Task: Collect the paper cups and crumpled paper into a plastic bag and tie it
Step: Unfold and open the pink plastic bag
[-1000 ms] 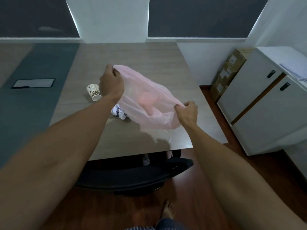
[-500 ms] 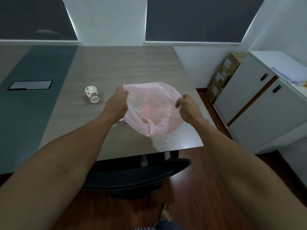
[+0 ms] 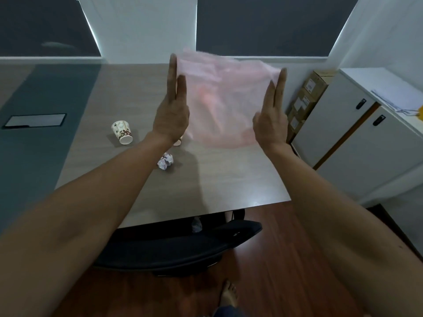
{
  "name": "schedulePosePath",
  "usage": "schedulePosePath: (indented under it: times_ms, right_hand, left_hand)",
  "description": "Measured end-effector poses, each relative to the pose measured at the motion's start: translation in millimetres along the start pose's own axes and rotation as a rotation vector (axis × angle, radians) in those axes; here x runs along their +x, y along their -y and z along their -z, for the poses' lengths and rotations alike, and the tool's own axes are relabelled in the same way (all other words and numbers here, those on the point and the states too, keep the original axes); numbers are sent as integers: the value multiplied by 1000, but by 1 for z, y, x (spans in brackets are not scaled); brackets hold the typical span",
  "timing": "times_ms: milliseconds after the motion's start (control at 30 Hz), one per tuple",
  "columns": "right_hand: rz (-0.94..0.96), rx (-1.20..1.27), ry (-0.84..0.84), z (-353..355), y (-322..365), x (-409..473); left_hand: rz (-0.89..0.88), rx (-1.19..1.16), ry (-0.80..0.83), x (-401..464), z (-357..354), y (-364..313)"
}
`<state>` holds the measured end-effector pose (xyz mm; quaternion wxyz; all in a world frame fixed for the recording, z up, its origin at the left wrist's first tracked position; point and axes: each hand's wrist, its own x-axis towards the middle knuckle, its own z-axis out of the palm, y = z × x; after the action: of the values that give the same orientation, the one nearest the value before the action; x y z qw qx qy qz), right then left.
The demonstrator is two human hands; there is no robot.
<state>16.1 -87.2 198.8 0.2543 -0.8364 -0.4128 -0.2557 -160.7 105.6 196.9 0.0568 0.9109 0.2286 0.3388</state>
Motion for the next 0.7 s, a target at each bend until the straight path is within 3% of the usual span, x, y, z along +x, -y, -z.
schedulePosePath:
  times_ms: [33,67,133,167,200,333,533,700]
  right_hand:
    - [2,-8,41,-5,-5,-1]
    - [-38,-39,206,-15,-15,-9]
    - [-242,-87,726,-38,-41,-40]
    - [-317,-85,904,-48,-55,-52]
    - [-324,-75,989,-54,-66,-57]
    - [-206,-113,1033,-40,-61,-17]
    - [-48,-26,852,-13,-39,40]
    - [47,111,671,-36,-9,68]
  left_hand:
    - [16,-11,43,0,-8,5]
    - [59,2,193,-6,-20,14]
    - [172,60,749,-35,-50,40]
    - [195,55,943,-46,-59,53]
    - [188,19,1027,-51,-62,61]
    - [180,-110,921,-25,-37,55]
    - [214,-126,649,11,-7,48]
    - [291,-32,388,16,17,74]
